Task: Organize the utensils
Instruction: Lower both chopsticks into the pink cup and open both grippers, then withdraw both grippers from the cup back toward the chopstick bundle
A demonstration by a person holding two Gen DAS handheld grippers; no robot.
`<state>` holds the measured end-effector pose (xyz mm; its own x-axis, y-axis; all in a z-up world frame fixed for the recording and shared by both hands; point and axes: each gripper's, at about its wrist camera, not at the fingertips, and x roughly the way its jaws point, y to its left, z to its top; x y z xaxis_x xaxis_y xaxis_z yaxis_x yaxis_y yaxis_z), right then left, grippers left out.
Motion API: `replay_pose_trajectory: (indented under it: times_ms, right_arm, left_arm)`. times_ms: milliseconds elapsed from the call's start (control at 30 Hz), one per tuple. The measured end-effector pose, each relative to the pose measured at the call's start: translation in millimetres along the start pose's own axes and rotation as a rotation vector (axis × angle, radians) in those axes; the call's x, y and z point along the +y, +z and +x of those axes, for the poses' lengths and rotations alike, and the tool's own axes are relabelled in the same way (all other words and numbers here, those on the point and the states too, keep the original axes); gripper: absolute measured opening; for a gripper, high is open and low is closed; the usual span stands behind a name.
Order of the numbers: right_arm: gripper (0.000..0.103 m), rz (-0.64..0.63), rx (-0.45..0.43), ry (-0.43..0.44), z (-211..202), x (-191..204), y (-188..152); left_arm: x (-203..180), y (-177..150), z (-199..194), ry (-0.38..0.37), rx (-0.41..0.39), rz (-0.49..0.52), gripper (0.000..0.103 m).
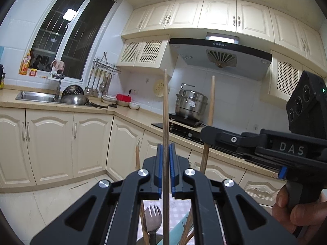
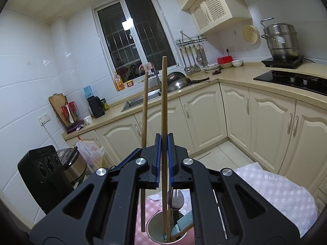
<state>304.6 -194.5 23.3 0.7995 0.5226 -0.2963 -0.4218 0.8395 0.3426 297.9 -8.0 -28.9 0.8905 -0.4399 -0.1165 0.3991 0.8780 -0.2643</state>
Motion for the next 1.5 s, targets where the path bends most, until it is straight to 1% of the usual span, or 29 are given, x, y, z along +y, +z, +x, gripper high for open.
replay_pose_trajectory:
  times_ms: [167,267,300,367,400,433,467,533,567,600,633,667,700,833,1000,1200,1500]
  right_arm:
    - [0.007,0.010,0.021,-0.005,6.6,-1.9,-8.0]
    - [0.007,0.018,0.054,0.001,12.4,-3.1,-15.5]
    - [0.008,0.025,0.069,0.007,14.4,-4.9,-17.8]
    - [0.012,0.044,0.096,0.008,16.0,-8.7,-22.7]
    - [0.030,0.055,0.101,0.002,15.0,-11.1,-24.4]
    - [0.068,0.068,0.101,-0.004,12.9,-13.9,-25.4]
    - [0.079,0.083,0.094,-0.012,9.0,-16.9,-25.8]
    - [0.080,0.093,0.061,-0.031,-1.0,-19.5,-25.0]
    - [0.080,0.095,0.058,-0.034,-6.0,-20.8,-23.3]
    - [0.084,0.100,0.057,-0.036,-8.2,-22.8,-21.9]
    - [0.093,0.107,0.054,-0.044,-11.7,-24.8,-20.3]
    - [0.096,0.114,0.047,-0.054,-15.7,-27.8,-18.8]
    - [0.097,0.119,0.043,-0.063,-18.8,-29.8,-18.1]
    - [0.097,0.162,0.044,-0.104,-29.6,-43.1,-19.0]
    - [0.097,0.180,0.050,-0.124,-41.7,-53.2,-23.4]
    - [0.097,0.188,0.065,-0.144,-57.1,-61.0,-28.9]
    - [0.097,0.203,0.108,-0.192,-78.6,-71.5,-43.5]
  left_arm:
    - [5.8,-10.7,4.3,-0.001,0.021,-0.003,0.006]
    - [9.9,-17.4,5.5,0.009,0.037,0.001,0.007]
    - [11.1,-18.9,5.3,0.009,0.047,0.001,0.009]
    - [13.6,-21.0,2.4,0.021,0.057,-0.001,0.019]
    - [15.6,-21.7,-1.6,0.031,0.054,-0.004,0.029]
    - [17.8,-21.8,-6.1,0.036,0.050,-0.008,0.037]
    - [18.8,-21.5,-8.4,0.038,0.049,-0.010,0.041]
    - [20.8,-19.5,-15.9,0.057,0.041,-0.011,0.066]
    - [21.3,-18.0,-21.3,0.070,0.031,-0.010,0.070]
    - [21.5,-16.0,-25.2,0.074,0.026,-0.008,0.078]
    - [20.6,-13.9,-29.0,0.077,0.025,-0.003,0.086]
    - [19.4,-11.9,-32.0,0.084,0.025,0.003,0.090]
    - [17.5,-9.8,-36.6,0.097,0.024,0.011,0.093]
    - [10.9,-2.3,-49.8,0.144,0.037,0.039,0.097]
    - [4.4,6.0,-63.4,0.203,0.066,0.073,0.098]
    - [-5.5,8.8,-76.7,0.221,0.094,0.104,0.098]
    - [-21.5,-2.0,-87.9,0.202,0.144,0.131,0.098]
